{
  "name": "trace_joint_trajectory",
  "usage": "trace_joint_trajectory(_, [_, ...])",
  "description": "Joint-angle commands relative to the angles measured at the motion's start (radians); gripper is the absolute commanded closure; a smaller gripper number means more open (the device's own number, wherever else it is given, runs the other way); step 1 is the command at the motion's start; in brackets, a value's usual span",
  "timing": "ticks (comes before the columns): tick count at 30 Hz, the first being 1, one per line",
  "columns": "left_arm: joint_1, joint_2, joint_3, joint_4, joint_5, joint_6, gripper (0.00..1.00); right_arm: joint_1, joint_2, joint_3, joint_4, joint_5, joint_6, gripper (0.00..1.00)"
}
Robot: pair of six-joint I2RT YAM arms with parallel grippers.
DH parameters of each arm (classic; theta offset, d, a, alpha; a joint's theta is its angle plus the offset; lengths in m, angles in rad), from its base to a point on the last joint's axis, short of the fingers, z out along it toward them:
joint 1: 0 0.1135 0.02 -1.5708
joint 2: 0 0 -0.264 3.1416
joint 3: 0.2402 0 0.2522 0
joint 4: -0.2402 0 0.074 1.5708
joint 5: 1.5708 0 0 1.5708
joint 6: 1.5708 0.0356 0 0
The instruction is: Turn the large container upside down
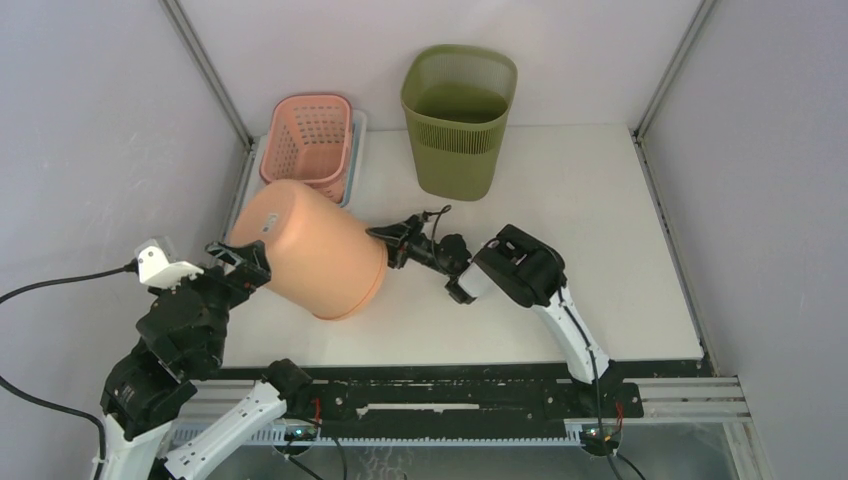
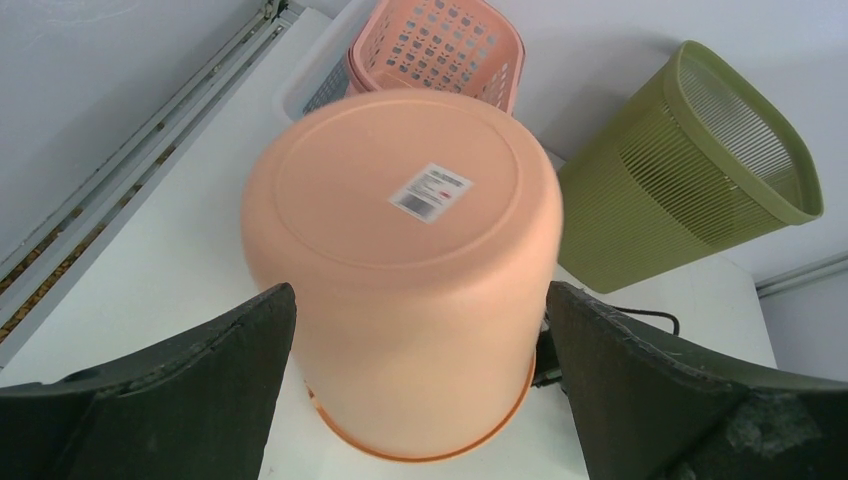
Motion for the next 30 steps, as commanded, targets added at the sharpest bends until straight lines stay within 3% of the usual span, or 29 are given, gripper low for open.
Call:
trace_joint_trajectory(1, [0.005, 0.021, -0.019, 0.053, 0.009, 0.004, 0.00, -0.048, -0.094, -0.134, 0.032, -0.069, -0.096, 0.45])
trace_joint_trajectory(6, [0.005, 0.077, -0.027, 0.067, 0.051, 0.026, 0.00, -0.109, -0.168, -0.263, -0.023, -0.137, -0.160, 0.36])
trace_joint_trajectory(8, [0.005, 0.118, -0.023, 0.065, 0.068, 0.028, 0.00, -0.138, -0.203, -0.309, -0.081, -0.168, -0.202, 0.28])
trace_joint_trajectory(13, [0.007, 0.166, -0.052, 0.112, 0.116, 0.030, 0.00, -0.211, -0.337, -0.439, -0.265, -0.201, -0.347, 0.26])
trace_joint_trajectory(22, [0.016, 0.233, -0.116, 0.171, 0.193, 0.022, 0.00, -0.351, -0.688, -0.495, -1.022, -0.107, -0.805, 0.20])
trace_joint_trajectory(30, [0.014, 0.241, -0.207, 0.187, 0.254, -0.012, 0.00, -0.509, -0.906, -0.551, -1.272, -0.073, -0.989, 0.15])
